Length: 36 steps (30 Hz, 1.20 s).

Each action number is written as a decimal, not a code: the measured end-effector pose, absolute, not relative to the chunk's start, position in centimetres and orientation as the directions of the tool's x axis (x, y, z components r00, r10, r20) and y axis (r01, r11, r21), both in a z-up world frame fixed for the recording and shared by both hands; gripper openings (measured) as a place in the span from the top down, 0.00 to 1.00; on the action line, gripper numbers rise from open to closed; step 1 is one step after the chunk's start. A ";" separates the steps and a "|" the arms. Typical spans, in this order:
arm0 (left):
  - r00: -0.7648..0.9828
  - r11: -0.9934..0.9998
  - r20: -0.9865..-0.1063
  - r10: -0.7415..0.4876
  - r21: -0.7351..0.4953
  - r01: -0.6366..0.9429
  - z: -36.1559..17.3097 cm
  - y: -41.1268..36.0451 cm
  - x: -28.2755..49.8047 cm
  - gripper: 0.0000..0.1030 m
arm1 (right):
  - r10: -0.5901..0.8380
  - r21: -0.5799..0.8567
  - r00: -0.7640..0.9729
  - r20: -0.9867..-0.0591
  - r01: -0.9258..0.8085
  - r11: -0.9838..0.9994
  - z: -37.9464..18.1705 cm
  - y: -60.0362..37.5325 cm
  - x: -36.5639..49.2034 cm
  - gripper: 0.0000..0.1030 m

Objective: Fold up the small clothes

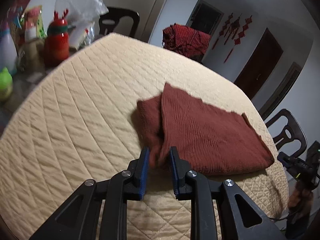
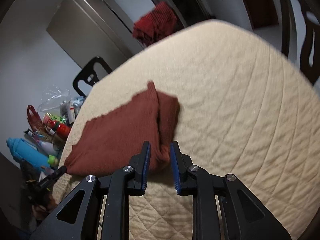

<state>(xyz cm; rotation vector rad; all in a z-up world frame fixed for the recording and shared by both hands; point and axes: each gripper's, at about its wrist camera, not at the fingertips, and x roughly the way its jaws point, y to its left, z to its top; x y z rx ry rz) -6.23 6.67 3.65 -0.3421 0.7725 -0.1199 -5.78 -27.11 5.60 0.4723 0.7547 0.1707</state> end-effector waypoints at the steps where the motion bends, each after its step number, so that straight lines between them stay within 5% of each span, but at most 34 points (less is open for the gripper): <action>1: 0.724 0.940 -0.652 -0.226 -0.342 -0.014 4.2 6.6 -6.1 0.78 | 0.313 0.458 0.727 -0.611 0.002 0.889 5.9 -26.7 -5.6 0.80; 7: 0.759 0.952 -0.609 -0.231 -0.301 0.048 5.6 4.0 -3.3 0.78 | 0.321 0.382 0.705 -0.633 -0.076 0.921 4.8 -23.4 -2.2 0.80; 12: 0.701 0.972 -0.682 -0.209 -0.221 0.074 2.9 1.3 -0.7 0.78 | 0.252 0.317 0.667 -0.701 -0.025 0.948 2.3 -23.3 -0.2 0.80; 36: 0.684 0.996 -0.723 -0.092 -0.080 0.049 2.1 -1.0 2.9 0.73 | 0.276 0.323 0.659 -0.699 -0.053 0.945 2.3 -23.5 3.4 0.82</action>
